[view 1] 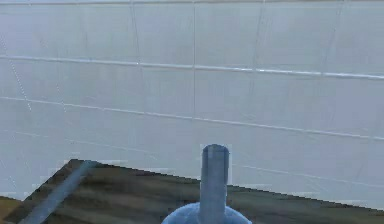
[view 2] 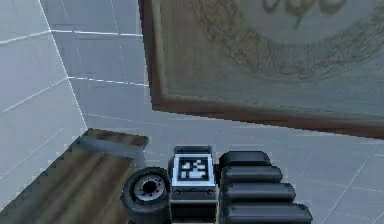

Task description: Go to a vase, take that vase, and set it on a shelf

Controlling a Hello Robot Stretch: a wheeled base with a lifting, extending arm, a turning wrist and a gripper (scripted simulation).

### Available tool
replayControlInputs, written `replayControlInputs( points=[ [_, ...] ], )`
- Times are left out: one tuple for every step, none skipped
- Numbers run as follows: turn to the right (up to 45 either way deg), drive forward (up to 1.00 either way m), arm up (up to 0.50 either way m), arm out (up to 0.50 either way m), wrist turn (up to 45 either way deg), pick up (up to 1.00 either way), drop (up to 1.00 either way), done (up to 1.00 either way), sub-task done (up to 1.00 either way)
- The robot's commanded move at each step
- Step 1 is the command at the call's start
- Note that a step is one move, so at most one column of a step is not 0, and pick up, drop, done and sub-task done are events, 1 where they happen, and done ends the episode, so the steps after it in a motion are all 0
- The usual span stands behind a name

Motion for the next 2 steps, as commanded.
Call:
replayControlInputs(
  points=[
    [-45.0, 0.0, 0.0, 0.0, 0.0, 0.0, 0.0, 0.0, 0.0],
    [-45.0, 0.0, 0.0, 0.0, 0.0, 0.0, 0.0, 0.0, 0.0]
  ],
)
